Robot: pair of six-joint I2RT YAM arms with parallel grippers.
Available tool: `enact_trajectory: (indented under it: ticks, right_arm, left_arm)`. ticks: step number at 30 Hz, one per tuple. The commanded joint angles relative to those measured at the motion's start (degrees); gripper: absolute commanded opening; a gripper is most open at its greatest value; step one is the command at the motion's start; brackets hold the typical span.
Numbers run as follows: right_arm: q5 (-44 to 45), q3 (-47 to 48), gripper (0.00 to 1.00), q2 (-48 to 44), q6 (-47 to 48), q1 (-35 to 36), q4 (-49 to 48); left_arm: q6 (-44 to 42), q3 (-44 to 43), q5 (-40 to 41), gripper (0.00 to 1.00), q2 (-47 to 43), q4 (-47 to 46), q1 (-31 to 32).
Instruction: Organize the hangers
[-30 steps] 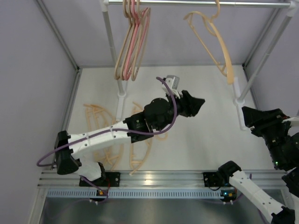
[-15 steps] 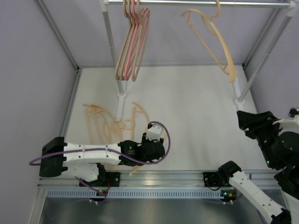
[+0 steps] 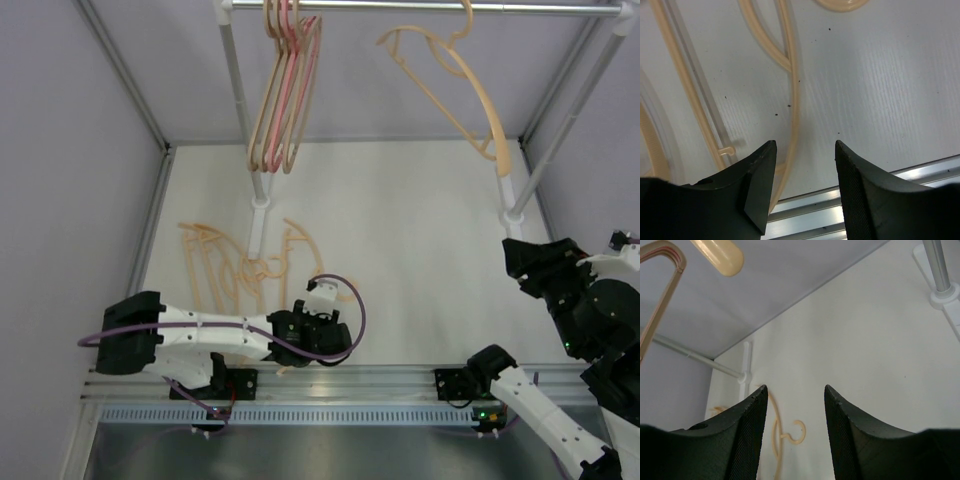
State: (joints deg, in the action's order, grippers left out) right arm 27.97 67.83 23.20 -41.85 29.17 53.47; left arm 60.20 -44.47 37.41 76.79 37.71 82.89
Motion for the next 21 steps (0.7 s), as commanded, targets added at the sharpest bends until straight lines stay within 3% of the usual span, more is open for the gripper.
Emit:
enact_trajectory:
  ticks: [1,11,21]
  right_arm:
    - [0.7,-0.3,0.48,-0.7,-0.3,0.7,-0.6]
    - [0.5,-1.9,0.48,-1.8,-0.8,0.8,-0.5]
    - [0.7,-2.5,0.48,-2.2,-0.9,0.8,-0.6]
  left_arm:
    - [2.6,0.7,2.5,0.56,1.7,1.6,0.3]
    - [0.0,3.6,0.0,0.52,4.3,-3.4,-2.9]
    - [-5.2,5.8,-6.6,0.37,4.1,-8.8,-5.2]
